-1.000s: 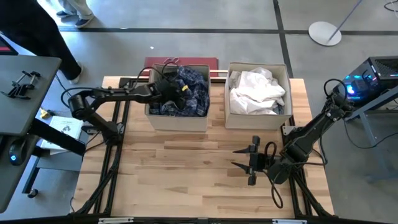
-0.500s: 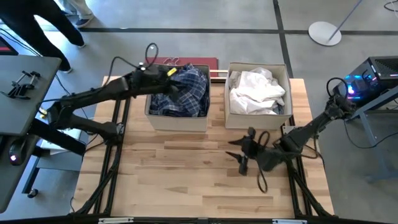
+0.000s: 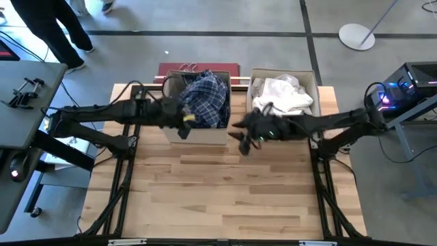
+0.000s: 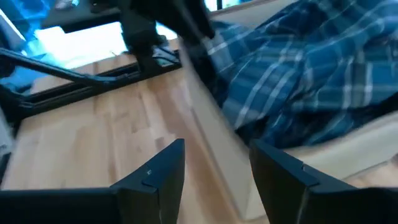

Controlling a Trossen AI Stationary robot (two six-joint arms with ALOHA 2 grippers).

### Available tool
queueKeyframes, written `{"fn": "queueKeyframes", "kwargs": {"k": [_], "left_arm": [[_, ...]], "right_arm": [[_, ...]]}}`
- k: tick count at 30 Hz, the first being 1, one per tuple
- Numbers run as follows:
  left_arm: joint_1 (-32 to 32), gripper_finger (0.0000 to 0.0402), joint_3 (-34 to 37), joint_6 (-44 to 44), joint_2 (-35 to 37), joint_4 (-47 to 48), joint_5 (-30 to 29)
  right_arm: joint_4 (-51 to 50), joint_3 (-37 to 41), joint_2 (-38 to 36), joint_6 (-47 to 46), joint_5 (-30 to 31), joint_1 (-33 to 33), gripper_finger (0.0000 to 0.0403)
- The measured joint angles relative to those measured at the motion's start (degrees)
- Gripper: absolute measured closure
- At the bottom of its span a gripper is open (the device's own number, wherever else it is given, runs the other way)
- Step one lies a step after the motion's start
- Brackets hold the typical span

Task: Sort clothes
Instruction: Put the blue patterned shirt into the left brown bin

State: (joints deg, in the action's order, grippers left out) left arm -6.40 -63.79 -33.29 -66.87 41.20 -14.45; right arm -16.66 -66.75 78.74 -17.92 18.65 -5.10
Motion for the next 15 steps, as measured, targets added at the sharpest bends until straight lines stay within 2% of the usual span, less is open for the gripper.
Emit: {"fn": "queueKeyframes", "kwargs": {"k": [2,4,8,12,15], "left_arm": [[1.1,0.0265,0.0,-1.6,-0.9,4.0,-6.9],[0.4,0.0274,0.5,-2.4,-2.1,6.1,-9.9],[-4.3,0.0293,3.2,0.7,-5.0,3.7,-11.0],[-10.0,0.0308,5.7,3.4,-8.1,-0.2,-12.5],[-13.6,0.0315,7.0,6.3,-9.5,-4.2,-10.2]], "right_arm": [[-2.2,-4.7,3.7,1.9,-3.4,3.1,0.0246],[-4.5,-9.5,8.1,5.1,-6.0,5.9,0.0253],[-6.9,-20.1,16.7,12.5,-6.7,10.4,0.0258],[-11.6,-30.7,24.7,13.9,-7.1,15.4,0.0258],[-14.4,-36.2,30.0,13.9,-7.7,19.2,0.0258]]}}
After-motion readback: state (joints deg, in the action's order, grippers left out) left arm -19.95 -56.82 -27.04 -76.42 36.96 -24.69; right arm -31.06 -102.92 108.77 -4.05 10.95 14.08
